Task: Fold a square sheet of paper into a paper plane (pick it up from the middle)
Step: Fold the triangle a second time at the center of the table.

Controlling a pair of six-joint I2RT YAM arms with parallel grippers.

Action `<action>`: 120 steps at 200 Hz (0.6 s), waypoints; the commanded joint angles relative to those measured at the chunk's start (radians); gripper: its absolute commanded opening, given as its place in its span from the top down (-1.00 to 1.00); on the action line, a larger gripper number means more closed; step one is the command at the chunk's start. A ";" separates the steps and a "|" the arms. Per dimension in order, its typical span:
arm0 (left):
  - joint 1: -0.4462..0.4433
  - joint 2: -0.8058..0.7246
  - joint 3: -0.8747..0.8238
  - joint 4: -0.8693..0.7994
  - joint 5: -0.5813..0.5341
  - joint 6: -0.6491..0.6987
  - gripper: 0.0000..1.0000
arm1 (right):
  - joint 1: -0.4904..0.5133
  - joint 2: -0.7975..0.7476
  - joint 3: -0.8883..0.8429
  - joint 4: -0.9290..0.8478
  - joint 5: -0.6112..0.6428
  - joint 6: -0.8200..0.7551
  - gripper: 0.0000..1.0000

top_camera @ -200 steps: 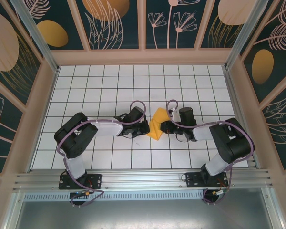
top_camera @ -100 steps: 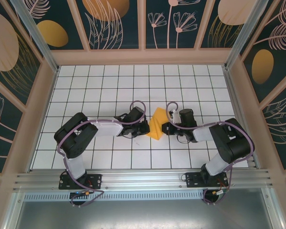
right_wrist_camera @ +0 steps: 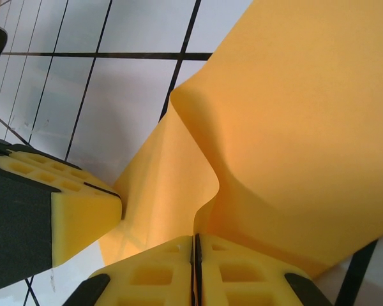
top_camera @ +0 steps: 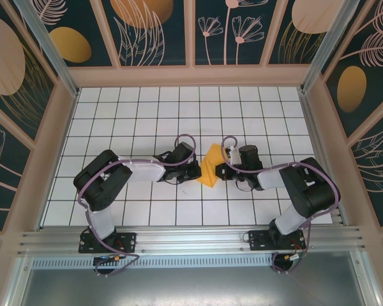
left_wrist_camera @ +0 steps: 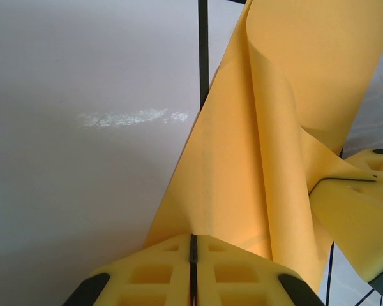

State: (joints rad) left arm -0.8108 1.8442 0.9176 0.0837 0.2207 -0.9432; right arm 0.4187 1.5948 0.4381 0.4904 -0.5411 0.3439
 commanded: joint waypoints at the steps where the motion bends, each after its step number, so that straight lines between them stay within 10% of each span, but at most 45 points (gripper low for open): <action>1: -0.005 0.029 -0.002 -0.022 0.000 0.022 0.77 | 0.007 0.015 0.021 -0.009 0.008 -0.036 0.75; 120: -0.007 0.004 0.026 -0.039 -0.006 0.031 0.71 | 0.056 0.070 0.065 -0.107 0.136 -0.109 0.74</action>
State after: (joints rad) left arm -0.8108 1.8450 0.9192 0.0853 0.2211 -0.9401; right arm 0.4416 1.6131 0.4740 0.4385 -0.4953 0.2829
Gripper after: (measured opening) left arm 0.133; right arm 0.131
